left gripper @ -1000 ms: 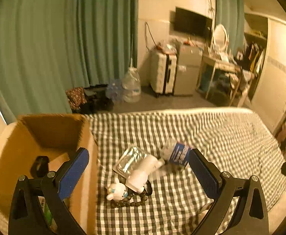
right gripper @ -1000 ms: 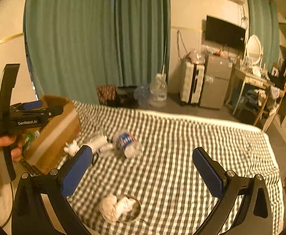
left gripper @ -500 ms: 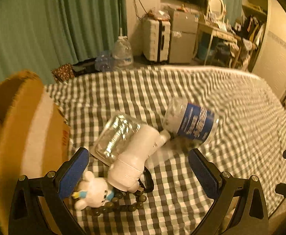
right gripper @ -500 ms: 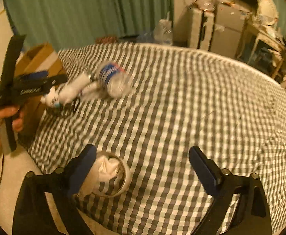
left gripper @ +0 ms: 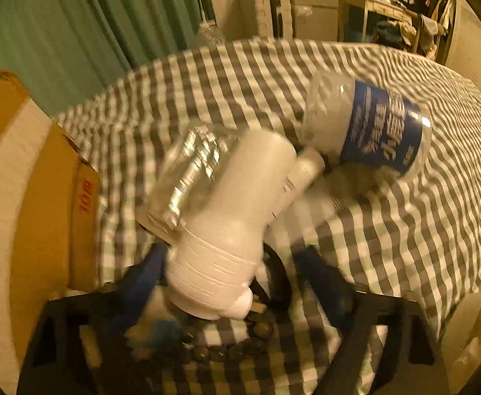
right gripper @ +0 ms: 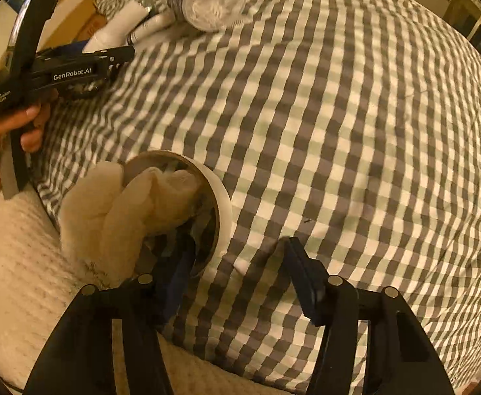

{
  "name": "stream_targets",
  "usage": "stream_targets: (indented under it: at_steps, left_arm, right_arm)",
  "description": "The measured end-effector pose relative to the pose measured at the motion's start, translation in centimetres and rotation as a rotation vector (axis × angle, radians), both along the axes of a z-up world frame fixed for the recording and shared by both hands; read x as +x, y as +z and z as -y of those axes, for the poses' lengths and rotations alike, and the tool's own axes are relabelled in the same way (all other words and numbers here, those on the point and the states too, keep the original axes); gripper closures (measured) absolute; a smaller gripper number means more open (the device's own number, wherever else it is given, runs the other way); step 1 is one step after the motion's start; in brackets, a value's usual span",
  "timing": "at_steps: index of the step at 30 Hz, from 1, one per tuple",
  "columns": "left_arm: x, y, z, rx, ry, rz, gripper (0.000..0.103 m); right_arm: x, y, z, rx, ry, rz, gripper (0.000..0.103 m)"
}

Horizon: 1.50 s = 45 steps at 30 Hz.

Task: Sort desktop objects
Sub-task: 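Grasp the white plastic bottle with the left tool while the right grasps the tape roll, then carry the white plastic bottle and tape roll with lace cloth over the cardboard box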

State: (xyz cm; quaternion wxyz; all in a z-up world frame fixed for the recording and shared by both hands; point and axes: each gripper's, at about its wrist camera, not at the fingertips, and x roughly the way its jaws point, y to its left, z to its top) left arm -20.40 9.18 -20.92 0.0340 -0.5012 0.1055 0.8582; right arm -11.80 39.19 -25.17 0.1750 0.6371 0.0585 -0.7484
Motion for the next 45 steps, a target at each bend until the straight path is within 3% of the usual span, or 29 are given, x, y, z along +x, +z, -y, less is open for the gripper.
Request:
stream_targets:
  at_steps: [2, 3, 4, 6, 9, 19, 23, 26, 38, 45]
  left_arm:
    - [0.4, 0.0, -0.2, -0.019, -0.004, -0.005, 0.039]
    - [0.5, 0.1, -0.3, -0.020, -0.011, -0.006, 0.050]
    - [0.7, 0.2, -0.4, -0.009, -0.018, -0.001, 0.050]
    - [1.2, 0.6, -0.4, 0.012, -0.017, -0.002, 0.051]
    - [1.5, 1.3, -0.3, 0.050, -0.009, 0.006, 0.052]
    - [2.6, 6.5, 1.2, 0.170, 0.023, -0.052, 0.052]
    - [3.3, 8.7, 1.5, 0.200, 0.020, -0.090, 0.052]
    - [4.2, 10.5, 1.6, 0.221, 0.014, -0.122, 0.052]
    - [9.0, 17.8, 3.6, 0.257, -0.003, -0.291, 0.052]
    - [12.6, 21.4, 5.6, 0.231, -0.016, -0.398, 0.052]
  right_arm:
    - [0.1, 0.0, 0.3, 0.001, 0.009, -0.007, 0.055]
    - [0.2, 0.0, 0.4, 0.005, 0.012, -0.011, 0.060]
    - [0.3, 0.0, 0.5, 0.007, 0.016, -0.018, 0.065]
    - [0.4, 0.1, 0.8, 0.003, 0.023, -0.027, 0.093]
    - [0.6, 0.4, 0.5, 0.002, 0.008, -0.042, 0.098]
    - [1.9, 5.5, -1.7, 0.031, -0.126, -0.246, 0.100]
    - [3.1, 8.9, -1.6, 0.039, -0.159, -0.398, 0.100]
    - [1.5, 11.1, -1.9, 0.002, -0.177, -0.444, 0.100]
    - [3.8, 15.5, 0.5, -0.079, -0.262, -0.593, 0.100]
    - [4.9, 18.2, 1.5, -0.152, -0.303, -0.643, 0.100]
